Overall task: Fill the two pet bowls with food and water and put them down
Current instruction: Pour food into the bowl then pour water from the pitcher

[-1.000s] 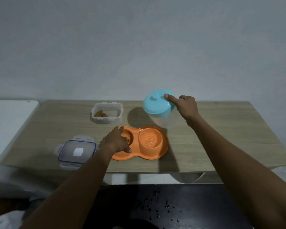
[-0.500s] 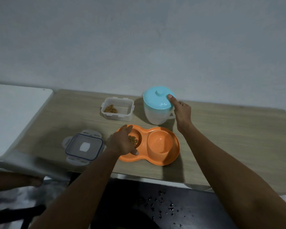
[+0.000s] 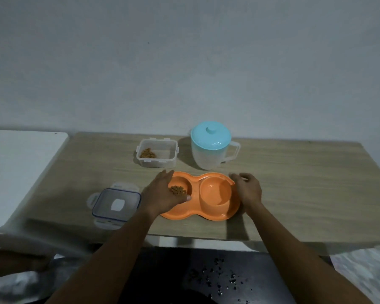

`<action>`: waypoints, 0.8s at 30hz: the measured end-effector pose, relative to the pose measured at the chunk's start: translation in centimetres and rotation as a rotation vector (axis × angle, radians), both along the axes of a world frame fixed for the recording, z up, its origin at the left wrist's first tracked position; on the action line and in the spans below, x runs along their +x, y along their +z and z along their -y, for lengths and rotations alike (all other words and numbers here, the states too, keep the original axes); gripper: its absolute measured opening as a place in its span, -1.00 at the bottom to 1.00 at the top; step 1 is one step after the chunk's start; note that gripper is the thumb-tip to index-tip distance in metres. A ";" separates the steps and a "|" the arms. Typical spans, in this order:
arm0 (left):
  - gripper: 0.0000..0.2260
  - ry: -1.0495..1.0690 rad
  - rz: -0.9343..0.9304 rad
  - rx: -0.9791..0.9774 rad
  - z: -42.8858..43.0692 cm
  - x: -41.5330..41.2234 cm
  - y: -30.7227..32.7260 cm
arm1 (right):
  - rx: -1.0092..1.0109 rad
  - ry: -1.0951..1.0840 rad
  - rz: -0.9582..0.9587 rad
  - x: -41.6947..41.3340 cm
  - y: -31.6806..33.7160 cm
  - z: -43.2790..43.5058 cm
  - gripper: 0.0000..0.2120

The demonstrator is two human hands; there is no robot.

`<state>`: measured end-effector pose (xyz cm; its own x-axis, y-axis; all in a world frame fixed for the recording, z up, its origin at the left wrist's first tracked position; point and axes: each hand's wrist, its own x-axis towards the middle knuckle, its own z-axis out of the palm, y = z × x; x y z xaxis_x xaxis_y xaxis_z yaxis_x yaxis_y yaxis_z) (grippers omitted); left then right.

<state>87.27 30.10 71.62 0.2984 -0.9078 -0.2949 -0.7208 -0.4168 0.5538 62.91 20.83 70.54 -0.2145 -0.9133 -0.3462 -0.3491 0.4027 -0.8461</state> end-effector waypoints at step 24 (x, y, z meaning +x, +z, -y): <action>-0.71 0.232 -0.033 -0.025 -0.2 1.7 1.8 | 0.095 -0.170 0.265 -1.7 0.2 -7.4 -0.52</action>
